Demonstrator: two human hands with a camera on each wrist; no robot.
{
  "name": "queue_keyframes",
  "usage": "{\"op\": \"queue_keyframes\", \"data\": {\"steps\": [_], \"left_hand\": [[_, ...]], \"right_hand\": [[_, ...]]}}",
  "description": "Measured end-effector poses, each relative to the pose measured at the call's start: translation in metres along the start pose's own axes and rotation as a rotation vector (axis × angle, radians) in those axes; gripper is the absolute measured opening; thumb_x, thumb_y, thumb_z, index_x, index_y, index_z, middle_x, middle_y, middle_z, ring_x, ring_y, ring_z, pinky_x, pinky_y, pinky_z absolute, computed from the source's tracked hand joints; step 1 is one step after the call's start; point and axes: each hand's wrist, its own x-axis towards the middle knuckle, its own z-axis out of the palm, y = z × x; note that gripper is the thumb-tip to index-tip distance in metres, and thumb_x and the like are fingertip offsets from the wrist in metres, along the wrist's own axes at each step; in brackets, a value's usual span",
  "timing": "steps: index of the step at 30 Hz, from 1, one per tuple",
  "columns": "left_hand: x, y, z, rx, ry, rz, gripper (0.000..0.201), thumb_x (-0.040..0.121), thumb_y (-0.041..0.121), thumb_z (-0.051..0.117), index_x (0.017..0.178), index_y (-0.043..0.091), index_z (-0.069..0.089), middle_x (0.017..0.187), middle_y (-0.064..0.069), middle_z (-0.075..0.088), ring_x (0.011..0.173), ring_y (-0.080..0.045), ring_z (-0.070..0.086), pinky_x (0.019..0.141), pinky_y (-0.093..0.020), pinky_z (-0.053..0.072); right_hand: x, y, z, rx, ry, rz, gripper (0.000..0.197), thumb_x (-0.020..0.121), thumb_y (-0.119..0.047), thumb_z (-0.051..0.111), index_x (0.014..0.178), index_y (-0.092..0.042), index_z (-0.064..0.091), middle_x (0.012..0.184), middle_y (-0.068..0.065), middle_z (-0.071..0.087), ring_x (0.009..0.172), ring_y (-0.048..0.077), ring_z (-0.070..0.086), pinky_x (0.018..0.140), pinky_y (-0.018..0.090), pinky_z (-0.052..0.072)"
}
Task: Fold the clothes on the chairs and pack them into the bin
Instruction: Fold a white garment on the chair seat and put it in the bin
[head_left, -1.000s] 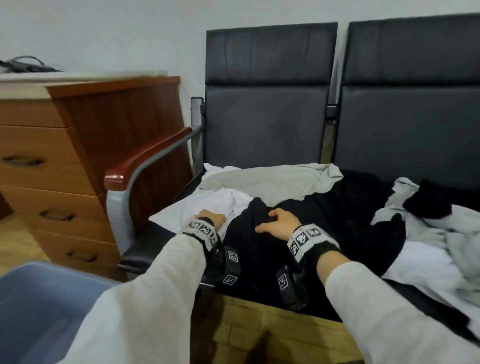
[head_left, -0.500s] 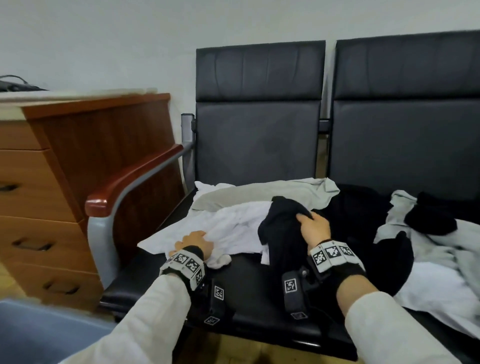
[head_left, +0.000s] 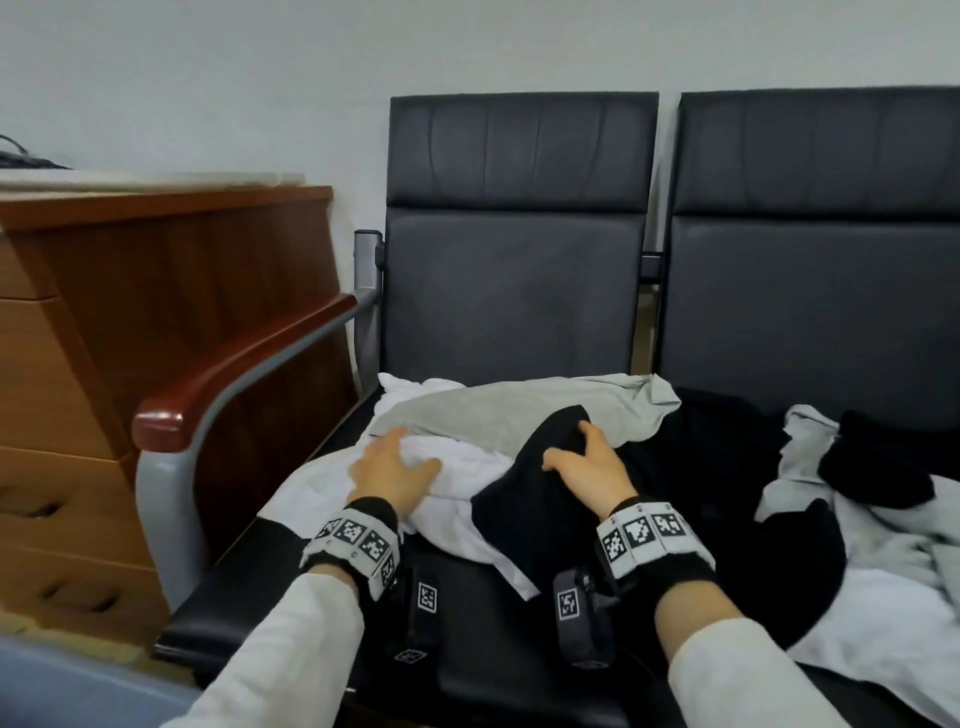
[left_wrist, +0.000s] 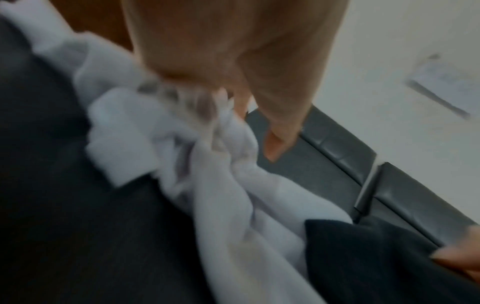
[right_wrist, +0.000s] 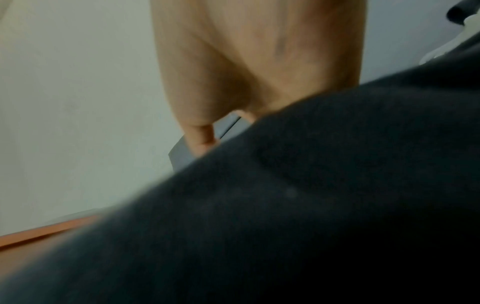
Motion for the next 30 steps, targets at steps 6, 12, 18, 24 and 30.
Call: {"op": "queue_keyframes", "data": {"steps": [6, 12, 18, 24, 30], "left_hand": [[0.007, 0.007, 0.005, 0.359, -0.207, 0.043, 0.058, 0.077, 0.056, 0.064, 0.126, 0.029, 0.050, 0.133, -0.006, 0.042, 0.123, -0.027, 0.043, 0.106, -0.034, 0.033], [0.015, 0.007, 0.001, 0.441, -0.214, 0.033, 0.042, 0.086, 0.043, 0.053, 0.120, 0.018, 0.055, 0.128, -0.006, 0.052, 0.118, -0.025, 0.048, 0.105, -0.037, 0.034], [0.025, 0.000, -0.009, 0.069, -0.080, -0.209, 0.053, 0.094, 0.033, 0.045, 0.138, 0.003, 0.038, 0.139, -0.020, 0.045, 0.125, -0.034, 0.047, 0.101, -0.036, 0.037], [0.024, -0.015, -0.007, -0.230, 0.058, -0.330, 0.058, 0.098, 0.022, 0.043, 0.142, -0.009, 0.020, 0.144, -0.028, 0.035, 0.130, -0.040, 0.039, 0.108, -0.040, 0.033], [0.019, -0.017, -0.010, -0.344, 0.061, -0.387, 0.059, 0.098, 0.024, 0.042, 0.140, -0.011, 0.019, 0.140, -0.031, 0.038, 0.126, -0.043, 0.042, 0.104, -0.040, 0.035]], "right_hand": [[0.013, -0.001, -0.002, -0.127, 0.382, -0.351, 0.038, 0.083, -0.018, 0.064, 0.120, -0.017, 0.059, 0.127, 0.002, 0.046, 0.119, 0.022, 0.049, 0.097, 0.024, 0.037], [0.035, 0.019, 0.011, -0.600, -0.062, -0.147, 0.061, 0.081, -0.038, 0.059, 0.138, -0.023, 0.042, 0.131, 0.007, 0.050, 0.117, 0.029, 0.053, 0.093, 0.035, 0.045], [0.032, 0.016, -0.011, -0.018, 0.115, 0.028, 0.019, 0.079, -0.035, 0.062, 0.091, -0.019, 0.062, 0.100, 0.006, 0.064, 0.100, 0.031, 0.059, 0.091, 0.037, 0.047], [0.024, 0.009, -0.046, 0.858, 0.087, 0.281, 0.020, 0.083, -0.021, 0.061, 0.099, -0.010, 0.065, 0.095, 0.007, 0.068, 0.094, 0.024, 0.063, 0.091, 0.039, 0.051], [0.017, 0.009, -0.063, 1.063, 0.088, 0.215, 0.024, 0.090, -0.013, 0.053, 0.112, -0.010, 0.062, 0.092, 0.006, 0.072, 0.105, 0.037, 0.062, 0.062, 0.031, 0.057]]}}
